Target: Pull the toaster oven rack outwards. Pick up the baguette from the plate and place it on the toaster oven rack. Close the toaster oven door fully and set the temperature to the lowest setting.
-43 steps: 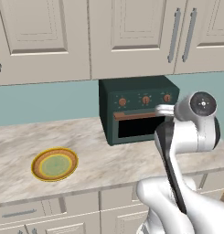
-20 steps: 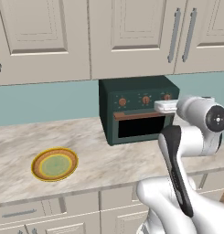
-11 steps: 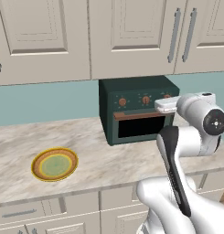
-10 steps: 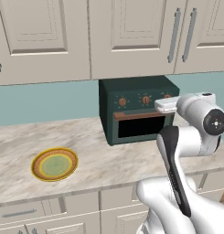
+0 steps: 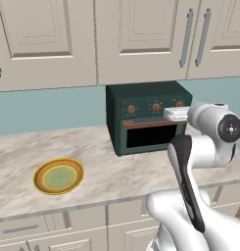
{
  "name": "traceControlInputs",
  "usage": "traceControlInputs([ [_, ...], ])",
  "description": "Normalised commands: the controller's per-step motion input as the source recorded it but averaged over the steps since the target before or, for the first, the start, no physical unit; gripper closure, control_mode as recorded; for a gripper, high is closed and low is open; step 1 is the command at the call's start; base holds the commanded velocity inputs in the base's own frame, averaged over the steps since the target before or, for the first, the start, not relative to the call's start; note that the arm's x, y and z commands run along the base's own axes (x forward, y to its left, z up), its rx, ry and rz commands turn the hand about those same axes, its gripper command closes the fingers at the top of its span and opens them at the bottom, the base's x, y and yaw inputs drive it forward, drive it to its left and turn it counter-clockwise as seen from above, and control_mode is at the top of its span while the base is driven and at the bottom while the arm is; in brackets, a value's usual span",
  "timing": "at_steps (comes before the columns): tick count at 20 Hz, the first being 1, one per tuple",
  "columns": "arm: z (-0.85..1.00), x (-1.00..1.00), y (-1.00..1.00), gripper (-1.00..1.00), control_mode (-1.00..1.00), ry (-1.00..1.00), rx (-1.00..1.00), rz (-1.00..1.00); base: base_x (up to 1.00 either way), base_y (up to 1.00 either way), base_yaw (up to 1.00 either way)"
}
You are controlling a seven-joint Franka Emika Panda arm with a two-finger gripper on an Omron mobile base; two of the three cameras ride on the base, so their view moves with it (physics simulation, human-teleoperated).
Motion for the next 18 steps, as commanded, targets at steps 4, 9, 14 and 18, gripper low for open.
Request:
traceControlInputs([
  [4,-0.43,0.25,0.00,-1.00,-1.00,-0.17,-0.01,0.00,0.00,0.00,0.00],
  [9,-0.42,0.27,0.00,-1.00,-1.00,-0.08,-0.03,0.00,0.00,0.00,0.00],
  [14,-0.49,0.21,0.00,-1.00,-1.00,-0.07,-0.02,0.00,0.00,0.00,0.00],
  [18,-0.44,0.23,0.00,-1.00,-1.00,0.00,-0.02,0.00,0.00,0.00,0.00],
])
